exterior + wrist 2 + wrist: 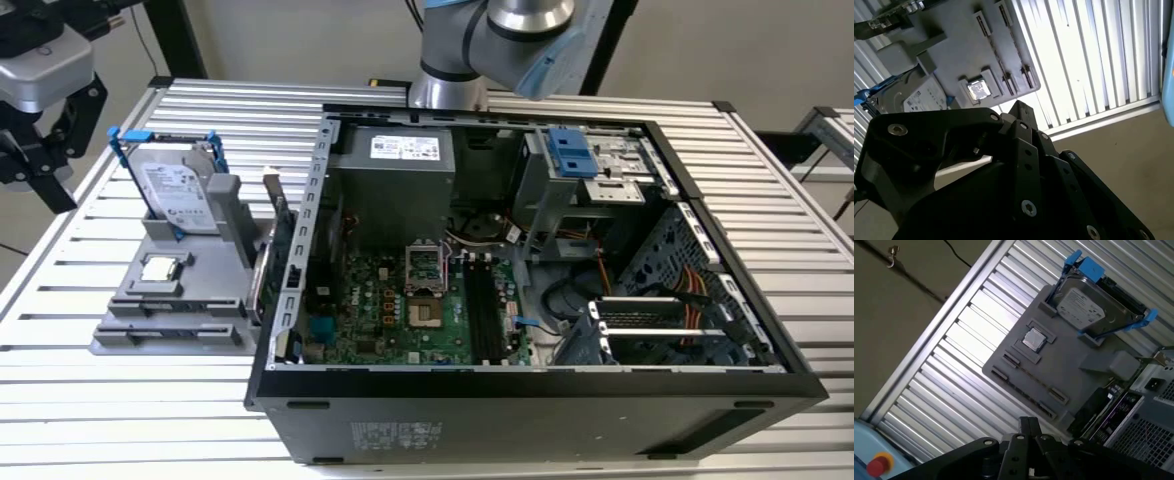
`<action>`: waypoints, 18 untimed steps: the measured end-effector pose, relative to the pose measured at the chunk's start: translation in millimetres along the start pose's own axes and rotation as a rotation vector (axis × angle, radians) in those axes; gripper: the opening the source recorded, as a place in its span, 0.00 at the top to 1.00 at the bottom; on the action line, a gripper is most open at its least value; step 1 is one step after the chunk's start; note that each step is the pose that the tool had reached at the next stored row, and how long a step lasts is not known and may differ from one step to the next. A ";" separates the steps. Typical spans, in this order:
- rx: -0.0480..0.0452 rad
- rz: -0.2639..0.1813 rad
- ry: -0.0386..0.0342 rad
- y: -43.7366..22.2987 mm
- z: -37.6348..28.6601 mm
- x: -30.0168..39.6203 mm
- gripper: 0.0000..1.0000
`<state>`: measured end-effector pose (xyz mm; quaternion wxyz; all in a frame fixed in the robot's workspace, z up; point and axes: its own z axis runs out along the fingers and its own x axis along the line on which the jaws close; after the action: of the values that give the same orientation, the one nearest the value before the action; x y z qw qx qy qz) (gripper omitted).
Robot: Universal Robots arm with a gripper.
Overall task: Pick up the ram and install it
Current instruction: 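Pick up the ram and move it above insertion slot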
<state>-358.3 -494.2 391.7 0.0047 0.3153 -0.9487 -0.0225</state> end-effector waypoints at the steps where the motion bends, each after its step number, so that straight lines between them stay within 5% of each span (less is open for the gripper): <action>1: 0.0001 -0.006 0.0003 0.0 0.0 0.0 1.00; 18: 0.0001 -0.102 0.0051 0.0 0.0 0.0 1.00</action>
<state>-358.3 -494.2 391.7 0.0060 0.3633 -0.9314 -0.0219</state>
